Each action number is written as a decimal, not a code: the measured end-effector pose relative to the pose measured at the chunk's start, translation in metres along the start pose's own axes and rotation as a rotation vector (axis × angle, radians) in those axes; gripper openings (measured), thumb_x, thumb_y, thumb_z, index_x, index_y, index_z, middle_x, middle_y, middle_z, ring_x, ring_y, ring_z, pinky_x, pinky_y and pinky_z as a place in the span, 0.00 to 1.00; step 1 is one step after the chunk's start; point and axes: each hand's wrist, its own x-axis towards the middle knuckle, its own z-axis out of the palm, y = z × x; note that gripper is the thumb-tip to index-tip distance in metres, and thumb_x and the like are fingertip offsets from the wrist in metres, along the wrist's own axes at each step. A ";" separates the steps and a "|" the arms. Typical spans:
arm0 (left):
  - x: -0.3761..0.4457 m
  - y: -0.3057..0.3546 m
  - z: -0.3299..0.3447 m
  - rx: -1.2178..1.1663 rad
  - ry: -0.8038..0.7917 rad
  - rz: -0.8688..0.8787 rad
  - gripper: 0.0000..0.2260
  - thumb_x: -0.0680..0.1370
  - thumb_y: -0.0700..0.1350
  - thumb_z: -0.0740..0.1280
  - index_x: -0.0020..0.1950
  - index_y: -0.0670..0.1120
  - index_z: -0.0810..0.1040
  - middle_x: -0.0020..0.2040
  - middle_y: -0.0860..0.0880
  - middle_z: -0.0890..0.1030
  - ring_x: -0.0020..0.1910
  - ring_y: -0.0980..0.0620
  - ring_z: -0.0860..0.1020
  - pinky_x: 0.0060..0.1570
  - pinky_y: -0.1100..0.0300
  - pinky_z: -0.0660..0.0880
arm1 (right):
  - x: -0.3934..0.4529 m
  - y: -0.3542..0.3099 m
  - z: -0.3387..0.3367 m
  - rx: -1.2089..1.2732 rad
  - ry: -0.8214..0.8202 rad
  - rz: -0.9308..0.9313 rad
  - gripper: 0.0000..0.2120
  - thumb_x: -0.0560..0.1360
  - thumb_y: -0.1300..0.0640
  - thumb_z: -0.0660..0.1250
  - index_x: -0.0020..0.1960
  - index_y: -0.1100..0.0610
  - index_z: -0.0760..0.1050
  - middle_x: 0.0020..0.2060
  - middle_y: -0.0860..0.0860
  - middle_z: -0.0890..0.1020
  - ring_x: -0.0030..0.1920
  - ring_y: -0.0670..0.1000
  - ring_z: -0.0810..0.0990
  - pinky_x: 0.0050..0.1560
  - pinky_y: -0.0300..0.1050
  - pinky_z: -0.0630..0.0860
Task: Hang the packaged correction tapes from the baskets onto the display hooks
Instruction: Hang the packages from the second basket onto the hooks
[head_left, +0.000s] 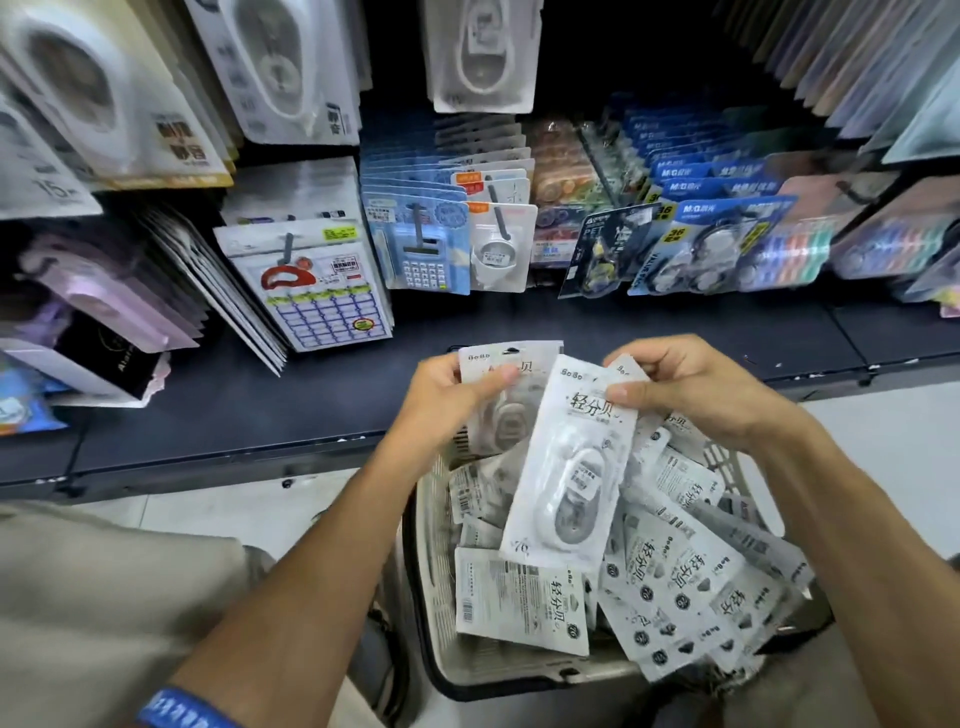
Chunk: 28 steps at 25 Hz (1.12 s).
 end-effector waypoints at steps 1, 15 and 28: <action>-0.001 0.006 0.001 -0.071 -0.039 -0.031 0.05 0.76 0.49 0.76 0.40 0.54 0.88 0.42 0.52 0.89 0.38 0.57 0.86 0.35 0.64 0.79 | 0.003 0.001 0.008 0.012 -0.001 0.010 0.08 0.69 0.63 0.75 0.48 0.59 0.85 0.41 0.57 0.87 0.39 0.52 0.86 0.35 0.43 0.83; -0.028 -0.045 0.018 0.014 -0.434 -0.521 0.11 0.70 0.36 0.79 0.50 0.47 0.87 0.51 0.43 0.88 0.46 0.45 0.88 0.45 0.54 0.84 | 0.028 0.058 0.058 0.149 0.493 0.225 0.09 0.72 0.69 0.75 0.42 0.56 0.82 0.34 0.49 0.84 0.34 0.47 0.82 0.38 0.38 0.78; -0.016 -0.031 0.007 -0.312 -0.210 -0.416 0.28 0.66 0.50 0.81 0.64 0.44 0.83 0.57 0.41 0.87 0.55 0.41 0.86 0.55 0.46 0.83 | 0.008 0.052 0.099 0.369 0.052 0.278 0.19 0.81 0.52 0.66 0.70 0.53 0.73 0.59 0.51 0.85 0.59 0.52 0.84 0.51 0.44 0.82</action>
